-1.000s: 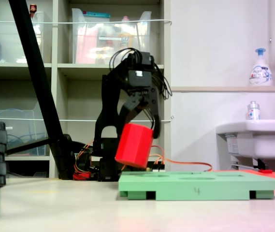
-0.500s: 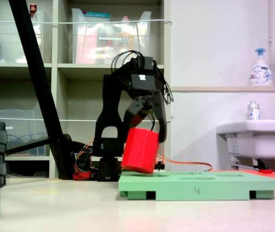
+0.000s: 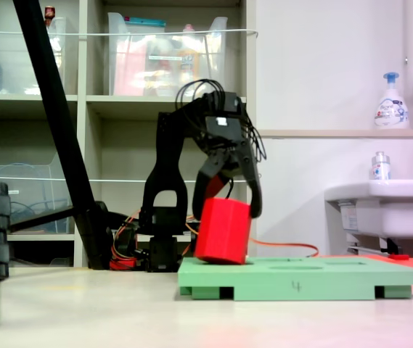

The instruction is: Put the octagonal pillar block into the corresponding hole

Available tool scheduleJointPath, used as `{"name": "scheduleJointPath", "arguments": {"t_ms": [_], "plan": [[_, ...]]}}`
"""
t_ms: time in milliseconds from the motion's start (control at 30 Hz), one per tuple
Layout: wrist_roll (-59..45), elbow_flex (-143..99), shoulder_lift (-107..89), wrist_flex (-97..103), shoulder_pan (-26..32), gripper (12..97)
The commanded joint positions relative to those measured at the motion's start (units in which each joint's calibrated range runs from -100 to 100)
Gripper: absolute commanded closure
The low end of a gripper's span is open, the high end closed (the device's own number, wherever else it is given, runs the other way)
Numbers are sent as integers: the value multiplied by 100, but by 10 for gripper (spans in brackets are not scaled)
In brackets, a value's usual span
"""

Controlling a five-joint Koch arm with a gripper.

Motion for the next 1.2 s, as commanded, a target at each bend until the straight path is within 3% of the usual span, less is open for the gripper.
{"name": "scheduleJointPath", "arguments": {"t_ms": [0,700,1167], "plan": [[29,371,-175,197,73,695],[239,32,188,159,142,694],[-415,42,663,236,225,694]]}}
